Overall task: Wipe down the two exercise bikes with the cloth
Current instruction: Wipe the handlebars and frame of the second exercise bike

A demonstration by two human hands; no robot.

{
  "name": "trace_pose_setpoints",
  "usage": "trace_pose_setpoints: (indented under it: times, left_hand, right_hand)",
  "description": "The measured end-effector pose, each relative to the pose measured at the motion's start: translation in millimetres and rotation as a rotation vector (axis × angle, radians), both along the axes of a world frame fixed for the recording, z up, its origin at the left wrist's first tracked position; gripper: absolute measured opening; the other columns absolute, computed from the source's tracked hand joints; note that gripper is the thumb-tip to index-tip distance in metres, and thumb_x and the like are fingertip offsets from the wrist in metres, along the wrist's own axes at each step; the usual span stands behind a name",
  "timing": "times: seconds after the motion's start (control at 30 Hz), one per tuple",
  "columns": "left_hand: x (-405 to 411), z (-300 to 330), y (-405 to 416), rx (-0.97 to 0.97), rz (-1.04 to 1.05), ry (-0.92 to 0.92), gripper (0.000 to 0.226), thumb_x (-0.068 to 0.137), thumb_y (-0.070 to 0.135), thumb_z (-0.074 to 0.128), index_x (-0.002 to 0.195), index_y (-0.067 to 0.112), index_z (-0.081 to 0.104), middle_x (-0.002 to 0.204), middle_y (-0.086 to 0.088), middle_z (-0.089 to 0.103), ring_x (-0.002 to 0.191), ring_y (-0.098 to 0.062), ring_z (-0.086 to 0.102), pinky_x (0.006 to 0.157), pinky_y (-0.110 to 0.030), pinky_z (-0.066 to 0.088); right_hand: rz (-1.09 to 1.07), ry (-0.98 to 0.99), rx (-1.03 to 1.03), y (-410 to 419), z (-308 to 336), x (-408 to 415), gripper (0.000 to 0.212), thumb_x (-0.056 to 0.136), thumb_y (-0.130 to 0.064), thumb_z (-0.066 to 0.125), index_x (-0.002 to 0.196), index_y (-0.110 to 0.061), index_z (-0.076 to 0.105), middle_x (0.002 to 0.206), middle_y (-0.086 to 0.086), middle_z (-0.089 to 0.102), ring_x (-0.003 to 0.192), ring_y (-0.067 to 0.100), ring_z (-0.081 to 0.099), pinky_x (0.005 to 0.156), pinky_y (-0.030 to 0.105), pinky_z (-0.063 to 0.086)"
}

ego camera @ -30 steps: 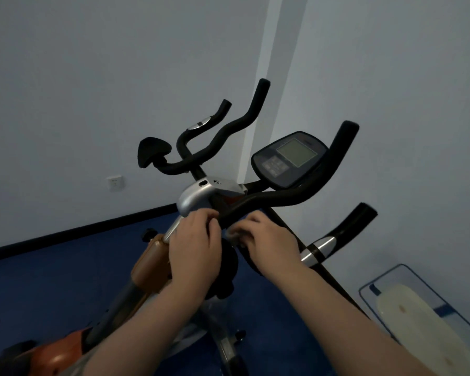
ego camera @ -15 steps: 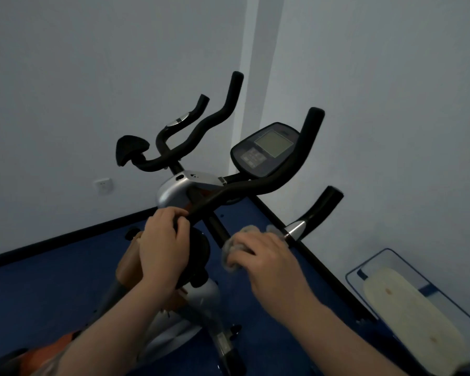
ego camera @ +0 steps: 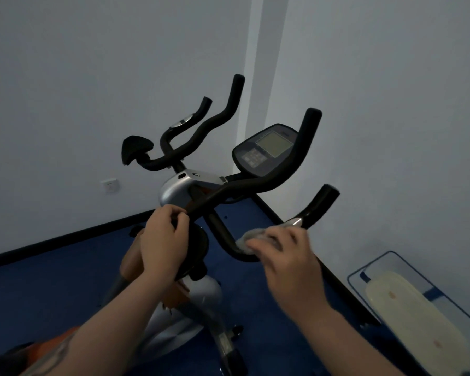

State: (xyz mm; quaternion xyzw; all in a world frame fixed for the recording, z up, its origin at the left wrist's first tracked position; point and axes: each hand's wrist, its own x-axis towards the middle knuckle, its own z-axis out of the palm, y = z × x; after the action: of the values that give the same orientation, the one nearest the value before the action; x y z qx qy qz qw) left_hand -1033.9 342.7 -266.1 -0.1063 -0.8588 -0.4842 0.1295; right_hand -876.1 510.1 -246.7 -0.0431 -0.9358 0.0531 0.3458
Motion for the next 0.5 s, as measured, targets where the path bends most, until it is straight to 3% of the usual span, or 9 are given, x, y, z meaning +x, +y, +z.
trace_pose_setpoints:
  times: [0.07, 0.17, 0.2, 0.27, 0.33, 0.37, 0.43, 0.5]
  left_hand:
    - [-0.5, 2.4, 0.1, 0.005, -0.014, -0.011, 0.011, 0.096, 0.027, 0.049, 0.089, 0.029, 0.058, 0.085, 0.014, 0.055, 0.079, -0.005, 0.054, 0.064, -0.028, 0.04]
    - [9.6, 5.4, -3.8, 0.094, -0.065, -0.1, 0.007, 0.097, 0.03, 0.052, 0.093, 0.032, 0.057, 0.094, 0.013, 0.054, 0.091, -0.009, 0.054, 0.08, -0.031, 0.045]
    - [16.3, 6.9, -5.7, 0.171, -0.098, -0.14, 0.009, 0.097, 0.028, 0.054, 0.094, 0.036, 0.055, 0.098, 0.016, 0.052, 0.095, -0.006, 0.054, 0.083, -0.028, 0.044]
    - [33.9, 10.2, -15.0, 0.302, -0.176, -0.225, 0.025, 0.096, 0.02, 0.058, 0.107, 0.041, 0.052, 0.11, 0.02, 0.049, 0.107, -0.001, 0.051, 0.09, -0.02, 0.041]
    - [48.9, 13.2, -31.1, 0.328, -0.234, -0.265, 0.039, 0.096, 0.018, 0.058, 0.129, 0.037, 0.048, 0.133, 0.013, 0.046, 0.125, -0.006, 0.042, 0.107, -0.028, 0.036]
    - [55.7, 16.7, -41.0, 0.306, -0.264, -0.243, 0.039, 0.096, 0.022, 0.057, 0.131, 0.036, 0.048, 0.141, 0.013, 0.042, 0.131, -0.004, 0.037, 0.113, -0.032, 0.031]
    - [68.7, 29.3, -64.5, 0.266, -0.349, -0.188, 0.03, 0.093, 0.037, 0.055, 0.123, 0.043, 0.057, 0.144, 0.022, 0.04, 0.133, 0.009, 0.03, 0.113, -0.025, 0.027]
    - [78.5, 45.5, -90.4, 0.325, -0.494, -0.251, 0.031, 0.087, 0.049, 0.054, 0.114, 0.042, 0.068, 0.136, 0.025, 0.051, 0.127, 0.011, 0.041, 0.105, -0.015, 0.037]
  right_hand:
    - [-0.07, 0.009, -0.173, 12.9, 13.8, 2.3, 0.023, 0.084, -0.014, 0.07, 0.103, -0.026, 0.071, 0.106, 0.0, 0.058, 0.101, 0.023, 0.047, 0.069, 0.023, 0.049]
    - [-0.111, 0.077, -0.771, 14.8, 34.5, 9.1, 0.018, 0.092, -0.022, 0.063, 0.103, -0.036, 0.066, 0.105, -0.007, 0.059, 0.103, 0.013, 0.054, 0.075, 0.003, 0.04]
    - [-0.042, 0.091, -0.997, 6.3, 38.8, 12.6, 0.017, 0.093, -0.024, 0.062, 0.1, -0.038, 0.067, 0.103, -0.009, 0.064, 0.101, 0.009, 0.06, 0.076, 0.004, 0.043]
    - [0.095, 0.02, -1.383, -19.2, 43.1, 18.0, 0.014, 0.091, -0.032, 0.06, 0.097, -0.041, 0.069, 0.1, -0.01, 0.072, 0.095, 0.008, 0.068, 0.073, 0.018, 0.053]
    - [0.173, -0.098, -1.687, -46.5, 43.9, 19.3, 0.018, 0.088, -0.034, 0.057, 0.101, -0.031, 0.069, 0.101, 0.0, 0.074, 0.092, 0.018, 0.071, 0.067, 0.027, 0.057]
    - [0.201, -0.147, -1.798, -58.9, 45.4, 19.1, 0.021, 0.087, -0.032, 0.057, 0.102, -0.024, 0.069, 0.102, 0.007, 0.073, 0.09, 0.022, 0.072, 0.064, 0.028, 0.057]
    - [0.272, -0.235, -1.947, -82.4, 49.4, 16.1, 0.025, 0.085, -0.03, 0.057, 0.101, -0.014, 0.067, 0.103, 0.016, 0.072, 0.089, 0.027, 0.071, 0.063, 0.031, 0.056]
    - [0.378, -0.316, -2.011, -106.8, 54.8, 8.6, 0.031, 0.088, -0.028, 0.054, 0.11, -0.008, 0.063, 0.108, 0.019, 0.07, 0.095, 0.029, 0.07, 0.066, 0.033, 0.057]
